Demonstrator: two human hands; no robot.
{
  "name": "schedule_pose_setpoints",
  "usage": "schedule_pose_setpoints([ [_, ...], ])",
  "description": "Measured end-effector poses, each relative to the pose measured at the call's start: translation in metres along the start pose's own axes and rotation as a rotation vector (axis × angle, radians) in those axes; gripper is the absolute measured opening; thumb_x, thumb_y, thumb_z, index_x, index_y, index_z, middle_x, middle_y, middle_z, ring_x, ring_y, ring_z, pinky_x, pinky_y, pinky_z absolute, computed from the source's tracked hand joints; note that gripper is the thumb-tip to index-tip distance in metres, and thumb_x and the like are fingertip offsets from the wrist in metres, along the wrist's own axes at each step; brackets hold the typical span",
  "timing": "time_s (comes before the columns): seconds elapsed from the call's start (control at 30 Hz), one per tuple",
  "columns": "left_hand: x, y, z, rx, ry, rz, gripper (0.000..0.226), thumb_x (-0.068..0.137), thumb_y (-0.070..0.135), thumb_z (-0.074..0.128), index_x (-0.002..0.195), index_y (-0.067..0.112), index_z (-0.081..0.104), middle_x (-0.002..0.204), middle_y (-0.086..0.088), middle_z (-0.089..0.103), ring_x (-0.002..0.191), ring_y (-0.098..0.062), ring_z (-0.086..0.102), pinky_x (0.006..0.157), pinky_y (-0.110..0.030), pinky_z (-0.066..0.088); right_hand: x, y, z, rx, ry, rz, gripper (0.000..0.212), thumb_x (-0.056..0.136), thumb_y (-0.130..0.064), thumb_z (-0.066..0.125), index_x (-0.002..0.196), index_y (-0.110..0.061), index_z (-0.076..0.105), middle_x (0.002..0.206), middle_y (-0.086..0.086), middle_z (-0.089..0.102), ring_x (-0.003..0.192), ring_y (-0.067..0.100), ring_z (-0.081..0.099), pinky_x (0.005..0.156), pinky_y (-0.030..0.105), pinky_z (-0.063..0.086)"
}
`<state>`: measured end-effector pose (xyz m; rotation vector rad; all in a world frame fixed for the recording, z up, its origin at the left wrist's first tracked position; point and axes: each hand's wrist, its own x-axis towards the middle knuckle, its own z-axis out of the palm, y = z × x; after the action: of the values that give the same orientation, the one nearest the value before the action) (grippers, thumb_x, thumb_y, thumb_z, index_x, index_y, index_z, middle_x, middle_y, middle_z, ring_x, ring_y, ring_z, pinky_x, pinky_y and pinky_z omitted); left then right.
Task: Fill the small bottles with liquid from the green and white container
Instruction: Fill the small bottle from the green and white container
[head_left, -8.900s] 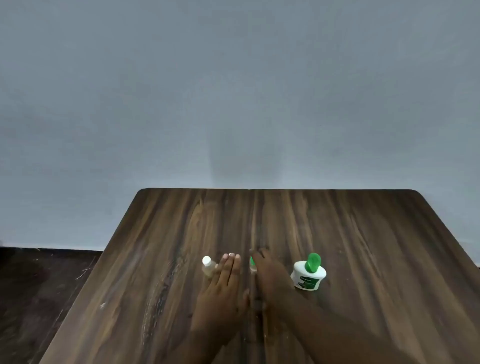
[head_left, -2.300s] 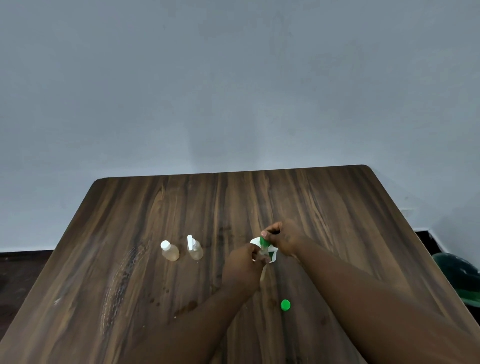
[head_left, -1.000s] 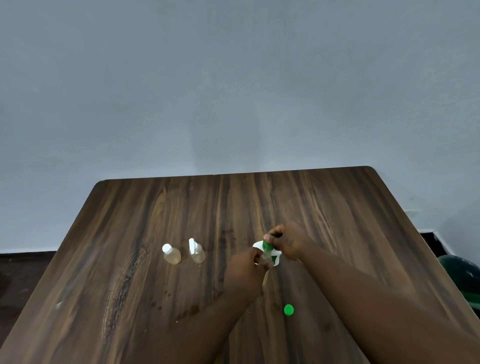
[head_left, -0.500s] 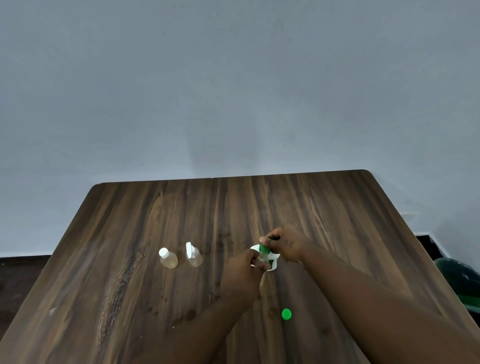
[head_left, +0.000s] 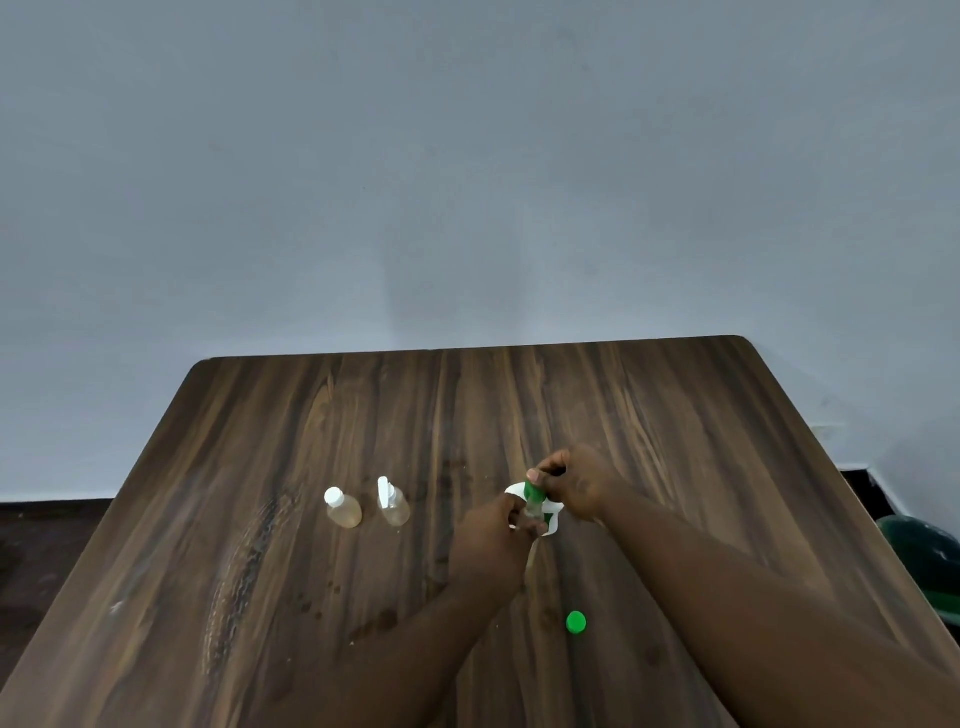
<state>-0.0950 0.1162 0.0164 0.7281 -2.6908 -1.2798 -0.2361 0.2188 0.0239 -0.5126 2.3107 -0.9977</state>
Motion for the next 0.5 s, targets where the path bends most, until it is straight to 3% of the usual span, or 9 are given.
schedule_pose_setpoints([
  [0.13,0.0019,-0.0004,-0.0018,-0.022,-0.005,0.013,0.005,0.090,0.037,0.067,0.088,0.032,0.066,0.080,0.015,0.067,0.076,-0.001,0.064,0.064,-0.022,0.048,-0.0003,0.0013,-0.0057,0.053,-0.055,0.017,0.020,0.091,-0.035,0.069,0.088,-0.018,0.079,0.081,-0.002,0.076,0.074,0.008,0.068,0.068,0.025,0.050],
  [0.27,-0.0012,-0.0004,-0.0005,-0.017,-0.006,0.016,0.008,0.090,0.036,0.068,0.084,0.035,0.063,0.074,0.019,0.063,0.071,0.003,0.058,0.059,-0.014,0.038,-0.0012,-0.0022,-0.0007,0.013,-0.003,0.009,0.021,0.091,-0.028,0.070,0.094,-0.008,0.077,0.087,0.006,0.076,0.071,0.008,0.064,0.059,0.019,0.045],
  [0.33,-0.0016,0.0014,-0.0017,-0.038,-0.002,0.017,0.009,0.089,0.035,0.068,0.082,0.034,0.063,0.076,0.018,0.064,0.074,0.001,0.061,0.062,-0.016,0.040,-0.0006,-0.0024,-0.0014,0.007,-0.012,0.002,0.024,0.091,-0.030,0.070,0.095,-0.008,0.078,0.089,0.008,0.076,0.076,0.014,0.067,0.063,0.024,0.050],
  [0.43,-0.0022,0.0058,-0.0073,-0.055,-0.002,0.021,0.014,0.087,0.034,0.072,0.079,0.036,0.061,0.073,0.019,0.062,0.071,0.005,0.058,0.059,-0.006,0.038,0.0001,-0.0019,-0.0067,-0.003,-0.050,0.011,0.025,0.089,-0.037,0.070,0.092,-0.013,0.079,0.085,0.010,0.077,0.078,0.022,0.069,0.073,0.039,0.056],
  [0.5,-0.0038,0.0086,-0.0077,-0.047,-0.006,0.028,0.011,0.087,0.033,0.074,0.082,0.034,0.064,0.077,0.016,0.064,0.073,0.005,0.056,0.058,-0.004,0.037,0.0005,-0.0004,-0.0056,-0.043,-0.032,0.013,0.026,0.090,-0.037,0.070,0.091,-0.013,0.079,0.079,0.006,0.075,0.070,0.017,0.066,0.063,0.032,0.054],
])
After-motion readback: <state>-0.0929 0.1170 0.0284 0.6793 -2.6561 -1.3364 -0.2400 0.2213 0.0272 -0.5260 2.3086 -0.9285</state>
